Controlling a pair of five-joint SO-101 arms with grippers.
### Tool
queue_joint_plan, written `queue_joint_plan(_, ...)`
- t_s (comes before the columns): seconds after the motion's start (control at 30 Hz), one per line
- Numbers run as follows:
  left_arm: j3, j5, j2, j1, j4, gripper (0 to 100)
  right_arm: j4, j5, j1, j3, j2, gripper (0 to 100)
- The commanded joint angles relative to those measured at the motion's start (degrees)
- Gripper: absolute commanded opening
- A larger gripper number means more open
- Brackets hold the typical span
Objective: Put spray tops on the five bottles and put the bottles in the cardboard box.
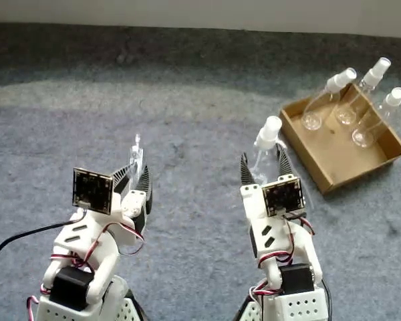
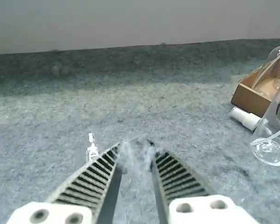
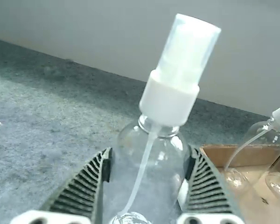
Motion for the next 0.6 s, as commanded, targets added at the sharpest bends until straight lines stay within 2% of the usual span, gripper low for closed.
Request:
queue_joint_plan(0.0, 2.86, -0.44, 0.13, -0.13, -0.09, 4, 5.05, 0.53, 1.45, -4.62, -0.66, 9.4)
queue_joint_plan(0.17, 7.52, -0.44, 0.13, -0.13, -0.26, 4, 8.84, 0.44, 5.14, -11.21, -0.66, 9.4)
queue_joint_plan(0.57, 16.40, -0.44, 0.13, 0.31, -0.35, 4, 9.71, 0.35, 16.48, -20.35, -0.57, 9.4)
